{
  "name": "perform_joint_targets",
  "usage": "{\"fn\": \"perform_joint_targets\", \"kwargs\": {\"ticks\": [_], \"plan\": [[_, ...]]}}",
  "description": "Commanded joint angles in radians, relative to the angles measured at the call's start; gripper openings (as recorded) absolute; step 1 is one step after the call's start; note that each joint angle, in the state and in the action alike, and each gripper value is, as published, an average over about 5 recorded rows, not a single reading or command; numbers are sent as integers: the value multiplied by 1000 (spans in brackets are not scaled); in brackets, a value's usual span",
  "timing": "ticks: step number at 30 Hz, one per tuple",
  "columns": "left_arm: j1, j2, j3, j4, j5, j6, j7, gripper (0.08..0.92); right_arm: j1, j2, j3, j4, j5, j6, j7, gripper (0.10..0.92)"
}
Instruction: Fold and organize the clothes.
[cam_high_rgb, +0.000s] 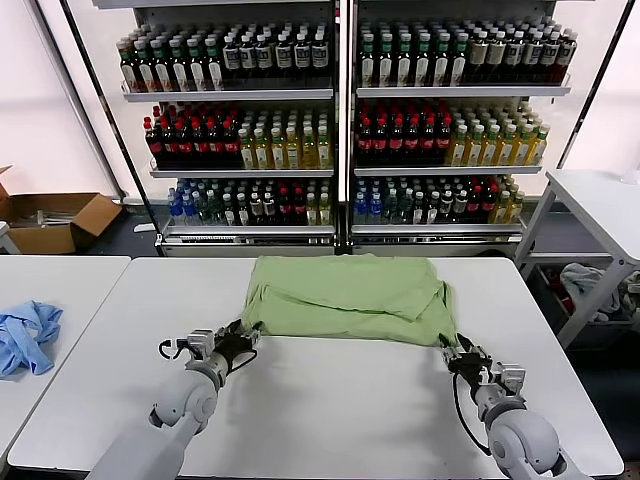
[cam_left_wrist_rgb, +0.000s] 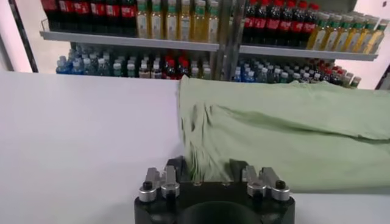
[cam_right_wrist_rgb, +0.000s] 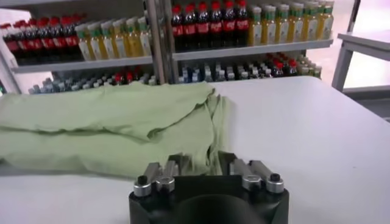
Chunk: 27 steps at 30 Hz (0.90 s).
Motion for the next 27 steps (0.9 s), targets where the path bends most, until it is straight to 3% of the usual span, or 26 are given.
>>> {"fn": "perform_joint_targets", "kwargs": {"ticks": [1,7,14,21,27], "plan": [[-5,7,10,7,9,2,20,432,31,3,-19,-28,-18,-27,-3,272],[15,23,15,-26,32,1,27,259,35,-6,-16,-4,-19,-28,-1,125],[65,83,16,-118,45,2,-4,91,-24,-63,16,90,-20,-53,3,114],[224,204,-42,-318,31,45,-94,86,-212,-189,87,314,-27,-114,4,114],[556,267,-211,-567,26,70,-204,86,-516,-221,187,467,-102,-73,-5,114]]}}
